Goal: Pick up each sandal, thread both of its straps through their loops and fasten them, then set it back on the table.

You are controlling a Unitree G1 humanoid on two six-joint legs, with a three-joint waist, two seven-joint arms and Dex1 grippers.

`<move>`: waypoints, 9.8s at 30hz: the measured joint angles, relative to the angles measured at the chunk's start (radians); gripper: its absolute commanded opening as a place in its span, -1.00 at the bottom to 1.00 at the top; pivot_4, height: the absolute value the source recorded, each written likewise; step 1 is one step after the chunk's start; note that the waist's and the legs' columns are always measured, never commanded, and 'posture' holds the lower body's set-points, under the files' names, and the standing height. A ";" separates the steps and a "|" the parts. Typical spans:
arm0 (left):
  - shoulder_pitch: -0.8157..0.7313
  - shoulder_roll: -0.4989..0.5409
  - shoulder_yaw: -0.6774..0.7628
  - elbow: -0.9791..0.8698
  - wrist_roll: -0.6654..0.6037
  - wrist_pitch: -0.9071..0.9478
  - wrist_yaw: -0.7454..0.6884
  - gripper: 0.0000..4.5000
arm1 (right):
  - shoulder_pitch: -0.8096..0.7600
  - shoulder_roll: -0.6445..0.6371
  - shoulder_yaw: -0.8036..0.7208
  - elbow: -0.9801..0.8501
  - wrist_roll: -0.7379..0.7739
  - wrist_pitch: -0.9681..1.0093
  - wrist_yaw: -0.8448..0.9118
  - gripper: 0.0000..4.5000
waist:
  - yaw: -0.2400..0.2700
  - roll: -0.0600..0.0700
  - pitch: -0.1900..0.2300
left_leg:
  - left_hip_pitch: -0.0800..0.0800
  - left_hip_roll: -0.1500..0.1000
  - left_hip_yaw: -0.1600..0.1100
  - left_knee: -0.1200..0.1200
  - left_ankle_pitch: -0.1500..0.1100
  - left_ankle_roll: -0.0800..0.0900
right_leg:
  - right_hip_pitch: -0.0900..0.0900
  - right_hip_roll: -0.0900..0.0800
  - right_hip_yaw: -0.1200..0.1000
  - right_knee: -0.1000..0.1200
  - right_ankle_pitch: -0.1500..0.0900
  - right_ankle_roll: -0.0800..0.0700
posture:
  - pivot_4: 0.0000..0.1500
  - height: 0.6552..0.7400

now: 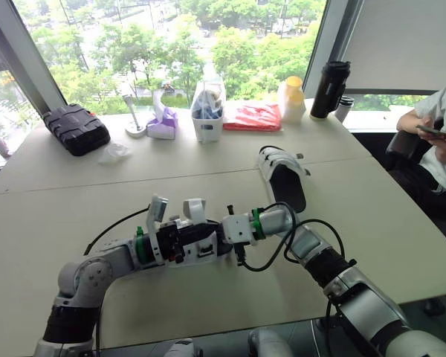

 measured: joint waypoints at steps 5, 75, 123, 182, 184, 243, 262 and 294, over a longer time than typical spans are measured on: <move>0.005 0.002 -0.023 0.003 0.056 -0.058 -0.046 -0.96 | 0.000 0.000 0.000 0.000 0.000 0.001 0.000 -1.00 | 0.000 0.000 0.000 | 0.000 0.000 0.000 0.000 0.000 0.000 | 0.000 0.000 0.000 0.000 0.000 0.000 | 1.00 1.00; 0.019 0.046 -0.069 -0.006 0.142 -0.063 -0.100 -0.86 | 0.003 -0.002 0.001 -0.002 -0.006 0.004 -0.010 -1.00 | 0.002 0.001 -0.002 | 0.001 0.000 -0.001 0.000 0.000 0.000 | 0.001 0.000 0.000 0.000 -0.001 0.000 | 1.00 1.00; 0.048 0.133 -0.132 -0.015 0.272 -0.172 -0.203 -0.97 | 0.003 0.002 0.005 -0.003 -0.007 0.003 -0.015 -1.00 | -0.001 0.001 -0.002 | 0.001 0.001 -0.001 0.000 0.000 0.000 | 0.001 0.000 0.000 0.000 -0.001 0.000 | 1.00 1.00; -0.134 0.153 -0.039 0.230 0.200 -0.062 -0.298 -0.97 | 0.015 0.002 0.003 -0.026 -0.020 0.006 -0.025 -1.00 | -0.002 0.000 -0.001 | 0.000 0.000 -0.002 -0.001 0.000 0.000 | 0.000 0.000 -0.001 0.000 -0.001 0.001 | 1.00 1.00; -0.150 0.153 -0.048 0.250 0.215 -0.075 -0.308 -0.97 | 0.015 0.002 0.003 -0.028 -0.023 0.006 -0.025 -1.00 | -0.002 0.000 -0.001 | 0.000 0.000 -0.002 -0.001 0.000 0.000 | 0.000 0.000 -0.001 0.000 -0.001 0.001 | 1.00 1.00; -0.328 0.134 -0.083 0.377 0.311 -0.030 -0.451 -0.97 | 0.024 0.002 -0.001 -0.043 -0.026 0.015 -0.028 -1.00 | -0.004 0.000 -0.001 | -0.001 0.000 -0.002 -0.001 0.000 0.000 | -0.001 0.000 -0.001 0.000 0.002 0.005 | 1.00 1.00; -0.336 0.144 -0.049 0.349 0.224 0.082 -0.430 -0.97 | 0.024 0.002 0.000 -0.043 -0.027 0.015 -0.030 -1.00 | -0.004 0.000 -0.001 | -0.001 0.000 -0.002 -0.001 0.000 0.000 | -0.001 0.000 -0.001 0.000 0.002 0.005 | 1.00 1.00; -0.310 0.173 -0.092 0.313 0.261 0.031 -0.453 -0.97 | 0.028 0.002 -0.001 -0.051 -0.027 0.023 -0.031 -1.00 | -0.004 0.000 -0.001 | -0.001 0.000 -0.001 -0.001 0.000 0.000 | -0.001 0.000 -0.001 0.000 0.002 0.004 | 1.00 1.00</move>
